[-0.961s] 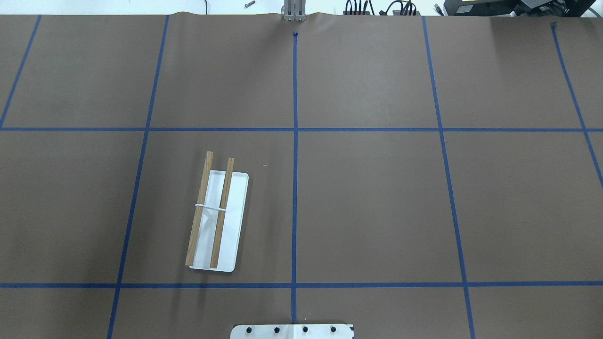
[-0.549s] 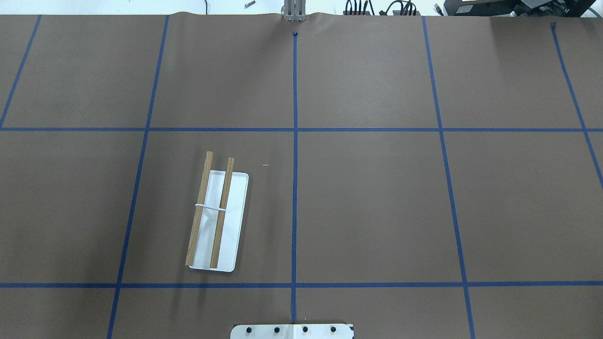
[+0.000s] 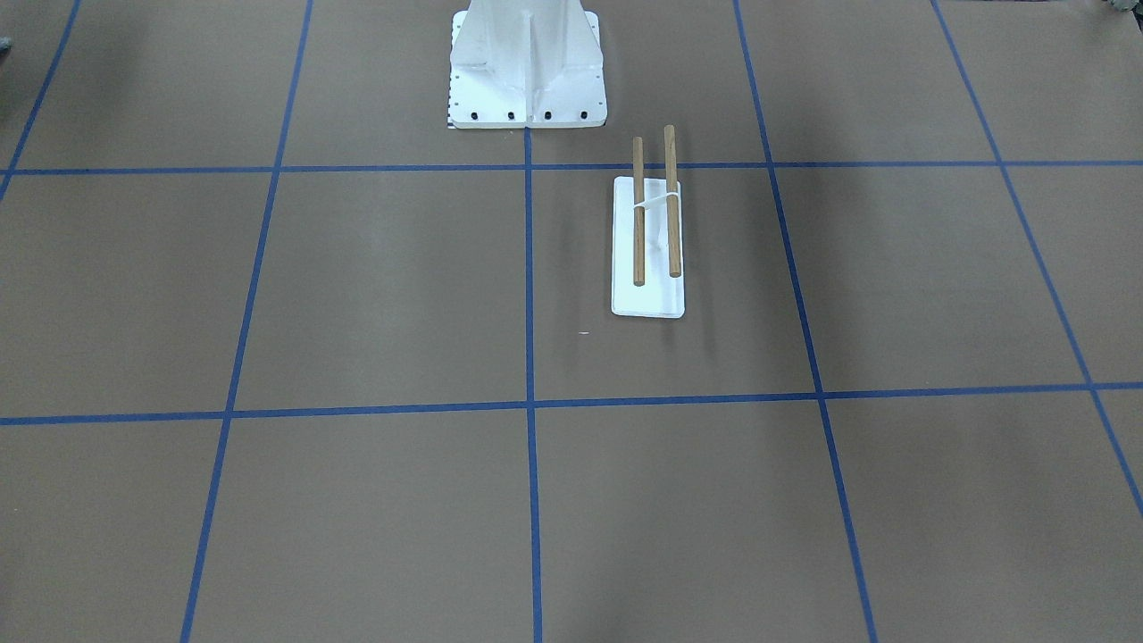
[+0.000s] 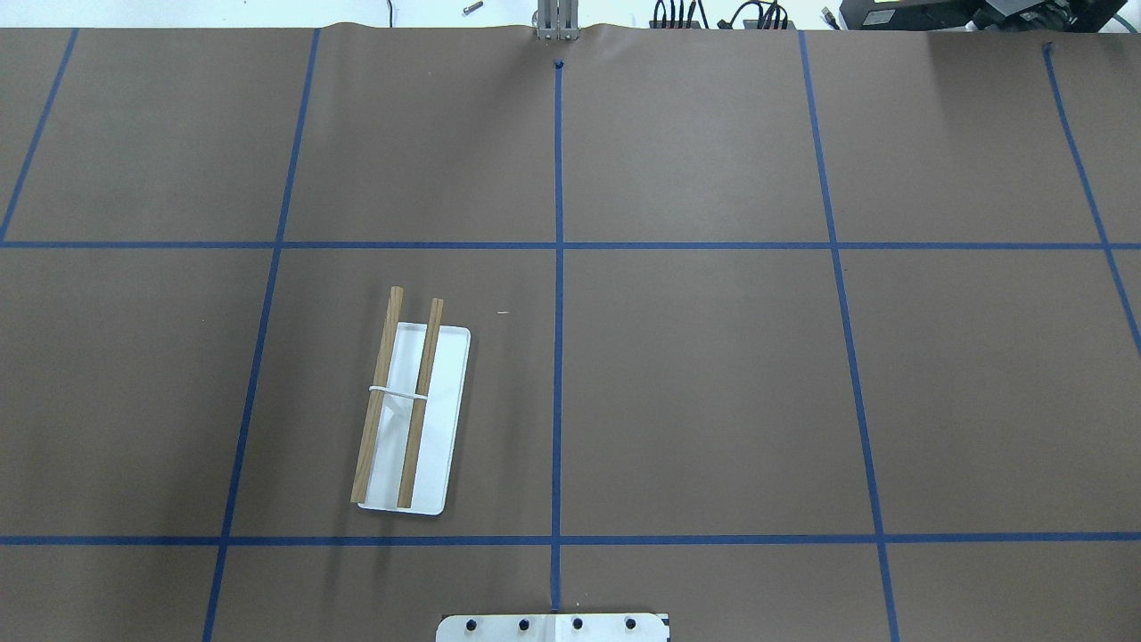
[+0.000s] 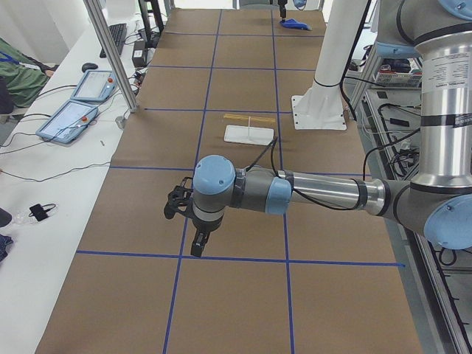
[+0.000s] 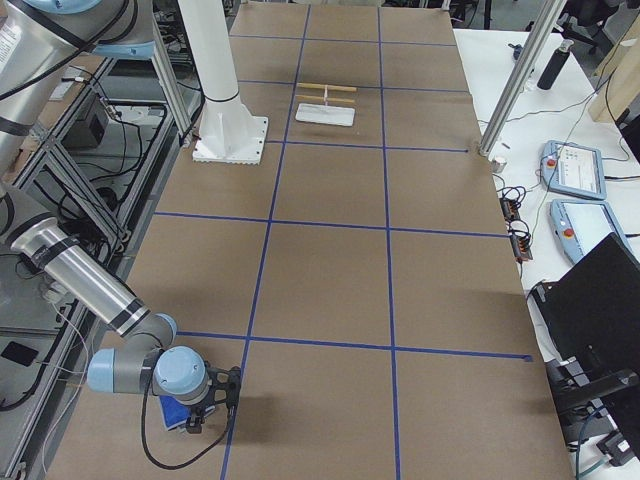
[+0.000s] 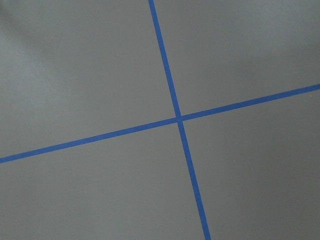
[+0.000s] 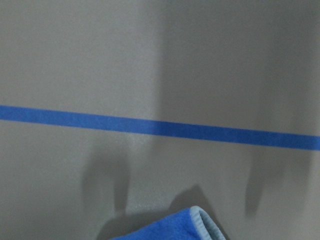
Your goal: Hang towel on rack
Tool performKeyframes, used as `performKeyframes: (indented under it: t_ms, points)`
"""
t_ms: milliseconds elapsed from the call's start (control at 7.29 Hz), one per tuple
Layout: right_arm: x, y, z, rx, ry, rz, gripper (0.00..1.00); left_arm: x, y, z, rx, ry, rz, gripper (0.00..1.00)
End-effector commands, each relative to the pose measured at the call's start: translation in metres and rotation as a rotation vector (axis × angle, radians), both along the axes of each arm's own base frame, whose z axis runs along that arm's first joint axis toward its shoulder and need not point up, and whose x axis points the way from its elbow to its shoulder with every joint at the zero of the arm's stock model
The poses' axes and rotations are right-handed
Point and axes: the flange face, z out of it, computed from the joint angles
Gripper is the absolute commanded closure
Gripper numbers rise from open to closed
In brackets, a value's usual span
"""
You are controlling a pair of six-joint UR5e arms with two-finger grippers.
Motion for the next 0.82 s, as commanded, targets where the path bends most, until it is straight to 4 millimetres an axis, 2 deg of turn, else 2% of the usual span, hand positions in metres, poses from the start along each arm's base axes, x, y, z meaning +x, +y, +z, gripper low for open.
performKeyframes:
  t_ms: [0,412,549,686]
  points:
    - [0.000,-0.006,0.001,-0.004,0.002,0.005,0.01,0.000,0.000,0.001,0.000,0.000,0.001,0.02]
    - [-0.001,-0.009,0.011,-0.013,0.003,0.000,0.01,0.001,0.002,0.002,-0.003,0.000,0.001,0.02]
    - [-0.001,-0.008,0.011,-0.015,0.002,0.002,0.12,0.000,0.002,0.002,-0.003,0.000,0.000,0.02]
    - [-0.001,-0.007,0.012,-0.019,-0.001,0.001,0.52,0.001,0.002,0.002,-0.003,0.000,0.001,0.02]
